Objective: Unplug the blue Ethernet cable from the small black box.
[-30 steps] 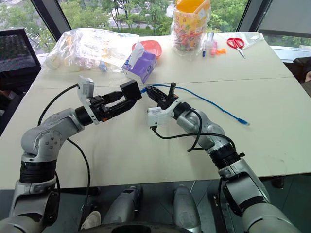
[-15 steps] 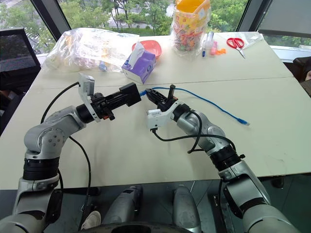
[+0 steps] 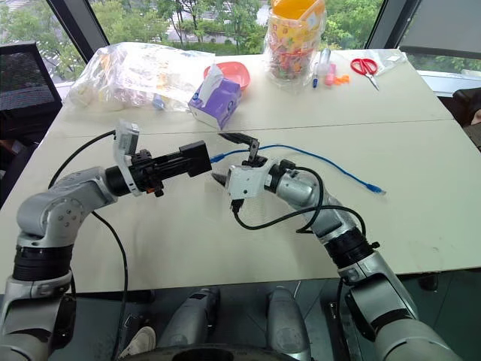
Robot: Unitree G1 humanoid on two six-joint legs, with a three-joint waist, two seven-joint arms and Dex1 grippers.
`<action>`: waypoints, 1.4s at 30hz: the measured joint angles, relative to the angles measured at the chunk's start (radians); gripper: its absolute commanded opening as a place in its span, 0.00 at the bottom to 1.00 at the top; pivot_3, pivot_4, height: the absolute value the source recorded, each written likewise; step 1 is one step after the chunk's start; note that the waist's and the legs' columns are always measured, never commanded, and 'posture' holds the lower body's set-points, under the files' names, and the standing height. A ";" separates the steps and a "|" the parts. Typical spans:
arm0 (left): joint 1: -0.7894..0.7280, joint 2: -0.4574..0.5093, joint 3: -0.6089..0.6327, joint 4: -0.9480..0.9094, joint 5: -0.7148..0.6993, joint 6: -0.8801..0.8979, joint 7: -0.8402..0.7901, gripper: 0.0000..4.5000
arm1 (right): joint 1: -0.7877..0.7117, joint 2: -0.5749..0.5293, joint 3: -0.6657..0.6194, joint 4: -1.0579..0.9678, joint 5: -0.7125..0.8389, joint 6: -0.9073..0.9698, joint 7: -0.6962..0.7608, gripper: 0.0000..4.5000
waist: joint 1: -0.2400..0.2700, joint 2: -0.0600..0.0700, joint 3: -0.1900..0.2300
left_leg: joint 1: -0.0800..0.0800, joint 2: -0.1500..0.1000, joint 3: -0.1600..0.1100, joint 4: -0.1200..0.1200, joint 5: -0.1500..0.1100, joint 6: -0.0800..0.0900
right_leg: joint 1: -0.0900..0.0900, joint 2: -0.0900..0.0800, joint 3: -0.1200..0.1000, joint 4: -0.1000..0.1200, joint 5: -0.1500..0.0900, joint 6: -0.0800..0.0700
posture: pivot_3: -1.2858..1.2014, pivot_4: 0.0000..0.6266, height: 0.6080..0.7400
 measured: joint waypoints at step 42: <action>-0.058 0.100 0.030 0.013 -0.106 0.040 -0.196 0.11 | -0.284 0.005 -0.156 0.024 0.717 1.049 0.600 0.65 | 0.000 0.000 0.001 | -0.008 0.001 0.001 -0.002 -0.001 0.002 | -0.006 0.000 -0.002 -0.007 0.001 0.003 | 0.52 0.24 0.90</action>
